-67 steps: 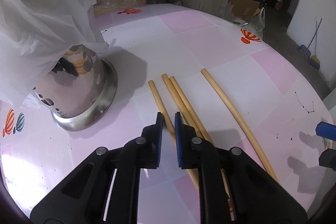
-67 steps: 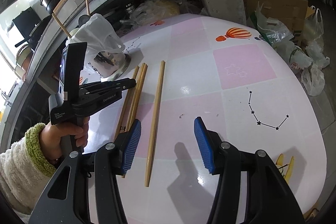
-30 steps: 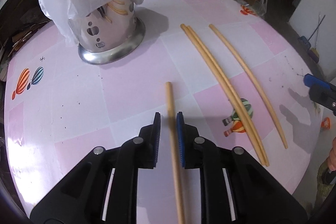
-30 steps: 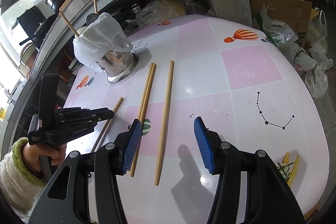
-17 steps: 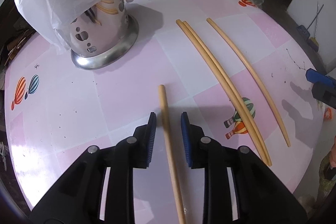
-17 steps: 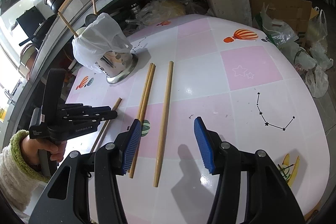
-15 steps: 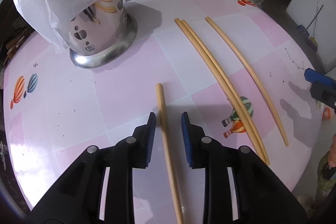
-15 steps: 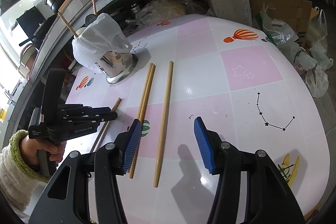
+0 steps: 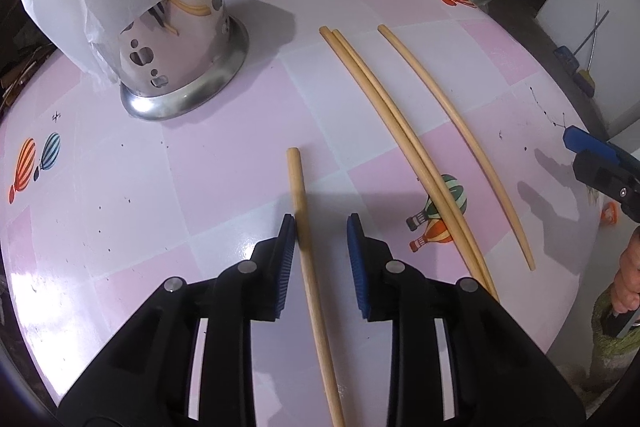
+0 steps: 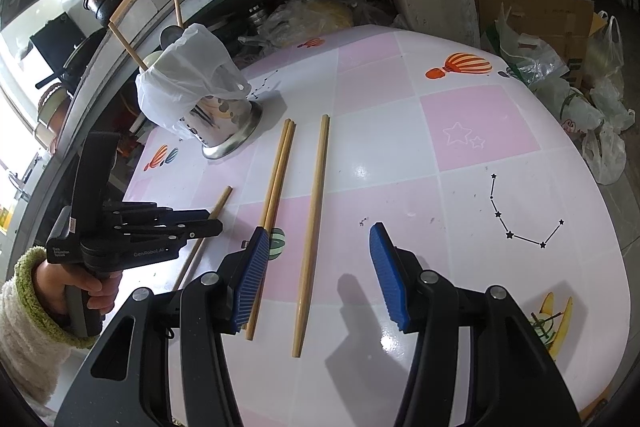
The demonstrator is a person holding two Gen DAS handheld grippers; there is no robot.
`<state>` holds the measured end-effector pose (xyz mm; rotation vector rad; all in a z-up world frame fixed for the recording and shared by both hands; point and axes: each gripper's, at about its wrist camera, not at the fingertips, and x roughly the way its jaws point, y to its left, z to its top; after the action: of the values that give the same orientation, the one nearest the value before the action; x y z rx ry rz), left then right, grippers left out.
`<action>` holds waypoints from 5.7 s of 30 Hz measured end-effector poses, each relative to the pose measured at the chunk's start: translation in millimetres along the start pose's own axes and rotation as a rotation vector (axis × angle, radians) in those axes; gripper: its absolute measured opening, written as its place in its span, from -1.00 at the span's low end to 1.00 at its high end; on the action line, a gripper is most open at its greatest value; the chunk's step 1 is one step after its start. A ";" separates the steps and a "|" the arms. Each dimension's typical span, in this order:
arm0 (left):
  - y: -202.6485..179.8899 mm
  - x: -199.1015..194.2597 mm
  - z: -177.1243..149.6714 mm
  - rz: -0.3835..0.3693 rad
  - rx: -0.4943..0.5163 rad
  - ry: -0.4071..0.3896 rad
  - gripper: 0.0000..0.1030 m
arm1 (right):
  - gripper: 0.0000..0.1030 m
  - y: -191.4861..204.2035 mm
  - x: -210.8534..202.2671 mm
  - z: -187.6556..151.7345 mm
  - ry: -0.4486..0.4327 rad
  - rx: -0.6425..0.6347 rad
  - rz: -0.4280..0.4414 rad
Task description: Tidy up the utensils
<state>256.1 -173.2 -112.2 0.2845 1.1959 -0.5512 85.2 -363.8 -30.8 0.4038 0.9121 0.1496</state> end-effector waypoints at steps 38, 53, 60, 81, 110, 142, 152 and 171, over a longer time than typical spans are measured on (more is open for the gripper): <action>9.4 -12.4 -25.7 0.074 -0.031 -0.122 -0.89 | 0.00 5.7 0.8 -1.6 0.002 -0.008 -0.001; 22.6 -32.7 -29.3 -0.018 -0.121 -0.188 -0.89 | 0.00 5.1 -0.6 -0.5 0.001 -0.009 -0.006; 29.4 -71.4 -27.9 -0.079 -0.153 -0.302 -0.89 | 0.00 7.1 -1.0 0.6 0.001 -0.017 -0.006; 69.0 -154.8 -49.4 -0.116 -0.263 -0.538 -0.89 | -0.35 14.6 55.4 52.9 0.044 -0.087 0.011; 91.7 -154.9 -54.0 -0.112 -0.294 -0.549 -0.89 | -0.84 41.7 136.1 77.2 0.171 -0.252 -0.215; 78.7 -175.4 -69.7 -0.123 -0.263 -0.610 -0.89 | -0.88 42.6 -56.2 77.7 -0.237 -0.102 -0.002; 75.1 -195.7 -80.1 -0.116 -0.258 -0.656 -0.89 | -0.88 54.2 -91.3 76.5 -0.306 -0.105 0.068; 67.7 -241.2 -62.0 -0.096 -0.215 -0.769 -0.89 | -0.88 59.2 -98.1 65.8 -0.301 -0.102 0.121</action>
<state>181.6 -25.4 85.8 -0.1676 0.5126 -0.5381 80.3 -356.7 101.0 0.3750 0.5816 0.2385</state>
